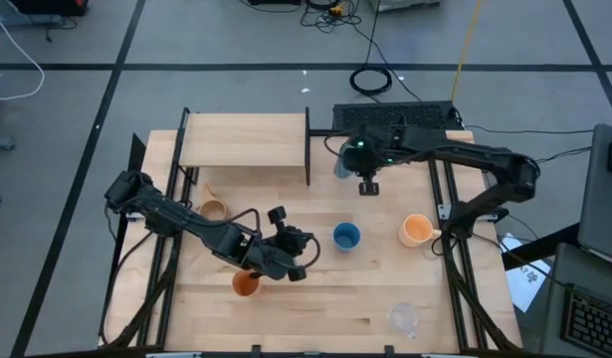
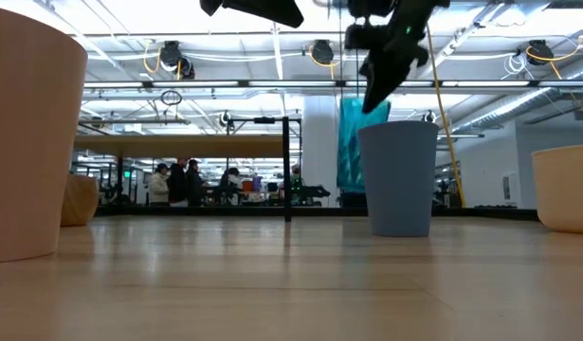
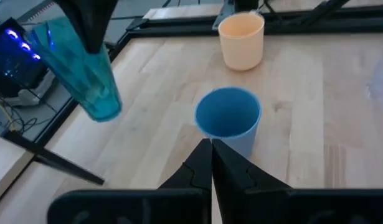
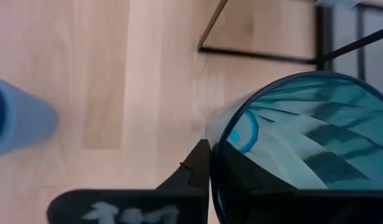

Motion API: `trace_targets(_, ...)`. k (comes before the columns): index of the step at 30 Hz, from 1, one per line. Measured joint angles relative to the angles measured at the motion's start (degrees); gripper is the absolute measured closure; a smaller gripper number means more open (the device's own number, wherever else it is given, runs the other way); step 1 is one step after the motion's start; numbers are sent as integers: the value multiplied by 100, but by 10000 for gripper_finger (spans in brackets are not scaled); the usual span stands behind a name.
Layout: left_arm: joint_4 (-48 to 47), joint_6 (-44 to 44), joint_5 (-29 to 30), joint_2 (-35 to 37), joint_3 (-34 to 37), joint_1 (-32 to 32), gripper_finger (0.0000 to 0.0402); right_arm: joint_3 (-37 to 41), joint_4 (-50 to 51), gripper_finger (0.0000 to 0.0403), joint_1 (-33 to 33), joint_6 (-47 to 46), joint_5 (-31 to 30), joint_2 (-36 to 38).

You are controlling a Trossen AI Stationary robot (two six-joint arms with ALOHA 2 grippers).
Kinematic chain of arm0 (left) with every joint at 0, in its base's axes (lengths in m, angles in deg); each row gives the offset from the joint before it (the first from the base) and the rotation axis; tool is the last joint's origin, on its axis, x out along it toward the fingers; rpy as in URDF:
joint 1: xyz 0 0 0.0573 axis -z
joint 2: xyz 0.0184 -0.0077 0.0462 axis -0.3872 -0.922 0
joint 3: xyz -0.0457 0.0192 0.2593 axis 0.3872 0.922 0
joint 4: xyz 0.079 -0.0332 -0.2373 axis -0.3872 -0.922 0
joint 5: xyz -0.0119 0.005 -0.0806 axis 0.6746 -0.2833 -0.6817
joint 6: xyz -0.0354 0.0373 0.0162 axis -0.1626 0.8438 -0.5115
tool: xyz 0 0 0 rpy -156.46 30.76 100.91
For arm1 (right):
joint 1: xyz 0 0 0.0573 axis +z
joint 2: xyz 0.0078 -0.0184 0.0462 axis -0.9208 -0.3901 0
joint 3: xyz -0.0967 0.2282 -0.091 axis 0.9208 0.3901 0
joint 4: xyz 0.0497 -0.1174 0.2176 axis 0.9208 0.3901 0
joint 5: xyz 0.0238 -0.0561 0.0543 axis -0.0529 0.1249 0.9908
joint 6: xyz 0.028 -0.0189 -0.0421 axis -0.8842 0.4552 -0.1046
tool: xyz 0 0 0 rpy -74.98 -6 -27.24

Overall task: Stack small to large cups/mugs on shelf
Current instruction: Put the light blue cup on the shelf

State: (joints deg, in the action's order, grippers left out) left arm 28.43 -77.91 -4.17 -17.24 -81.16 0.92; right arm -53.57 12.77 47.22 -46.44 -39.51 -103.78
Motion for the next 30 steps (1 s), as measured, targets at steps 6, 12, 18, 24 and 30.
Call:
trace_targets(6,128,-1,2,0,0,-7,394,0,27,401,295,-409,8,864)
trace_targets(12,128,-88,8,0,0,-17,382,0,-280,401,759,-952,172,1706)
trace_targets(18,128,-129,11,0,0,-24,390,16,-956,402,1357,-1180,179,2237)
trace_targets(24,128,-131,15,0,0,-24,398,678,-2387,402,1797,-1225,179,2682)
trace_targets(30,128,-133,59,0,0,-24,382,1800,-4245,402,1882,-1256,140,3058)
